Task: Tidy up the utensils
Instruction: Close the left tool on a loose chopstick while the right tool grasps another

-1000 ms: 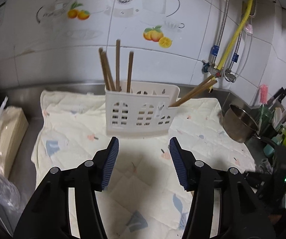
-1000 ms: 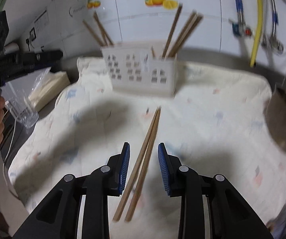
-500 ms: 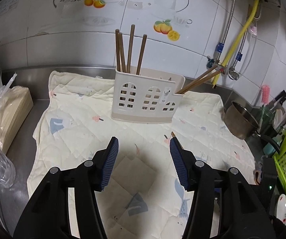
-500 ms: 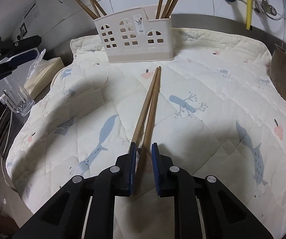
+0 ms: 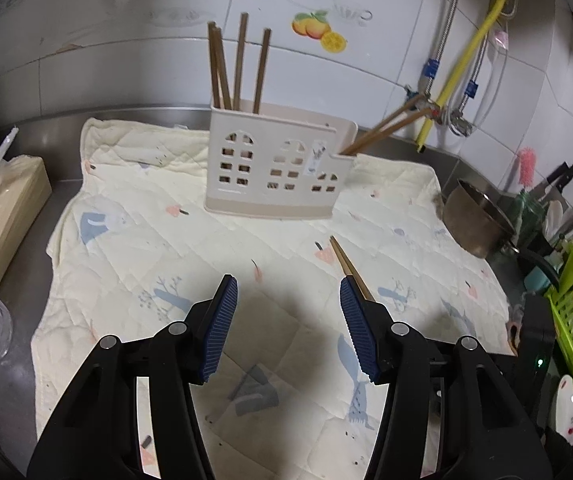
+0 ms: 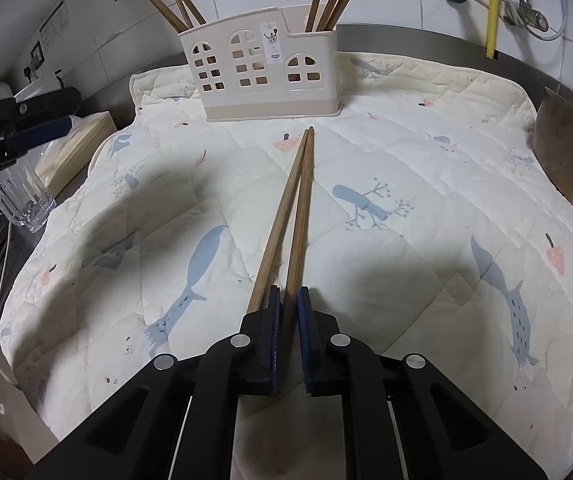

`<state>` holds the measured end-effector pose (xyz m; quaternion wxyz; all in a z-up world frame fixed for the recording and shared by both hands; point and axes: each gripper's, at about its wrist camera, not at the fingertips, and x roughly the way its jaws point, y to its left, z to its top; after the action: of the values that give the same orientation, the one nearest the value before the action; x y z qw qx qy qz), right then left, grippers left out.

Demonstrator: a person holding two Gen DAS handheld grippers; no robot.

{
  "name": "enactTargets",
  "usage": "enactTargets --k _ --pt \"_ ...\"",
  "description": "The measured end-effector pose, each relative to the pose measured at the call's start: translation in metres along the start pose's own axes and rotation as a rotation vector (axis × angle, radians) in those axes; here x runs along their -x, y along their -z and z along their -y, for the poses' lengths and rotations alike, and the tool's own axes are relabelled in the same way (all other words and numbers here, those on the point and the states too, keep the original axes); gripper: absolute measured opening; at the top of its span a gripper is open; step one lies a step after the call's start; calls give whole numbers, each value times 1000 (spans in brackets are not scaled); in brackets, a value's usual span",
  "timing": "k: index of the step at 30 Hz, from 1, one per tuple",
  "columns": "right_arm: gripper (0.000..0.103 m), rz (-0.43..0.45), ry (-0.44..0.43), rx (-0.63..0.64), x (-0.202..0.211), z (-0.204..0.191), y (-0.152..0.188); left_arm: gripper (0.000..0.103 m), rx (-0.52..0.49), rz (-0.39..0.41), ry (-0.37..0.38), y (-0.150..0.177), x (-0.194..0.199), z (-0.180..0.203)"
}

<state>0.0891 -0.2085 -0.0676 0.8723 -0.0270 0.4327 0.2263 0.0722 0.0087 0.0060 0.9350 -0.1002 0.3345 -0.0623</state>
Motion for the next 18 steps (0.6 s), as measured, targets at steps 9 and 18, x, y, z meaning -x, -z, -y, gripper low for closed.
enactTargets --k 9,18 --pt "7 58 15 3 23 9 -1 54 -46 -89 40 29 -22 26" --pt "7 146 25 22 62 21 -8 51 -95 -189 117 61 -50 65"
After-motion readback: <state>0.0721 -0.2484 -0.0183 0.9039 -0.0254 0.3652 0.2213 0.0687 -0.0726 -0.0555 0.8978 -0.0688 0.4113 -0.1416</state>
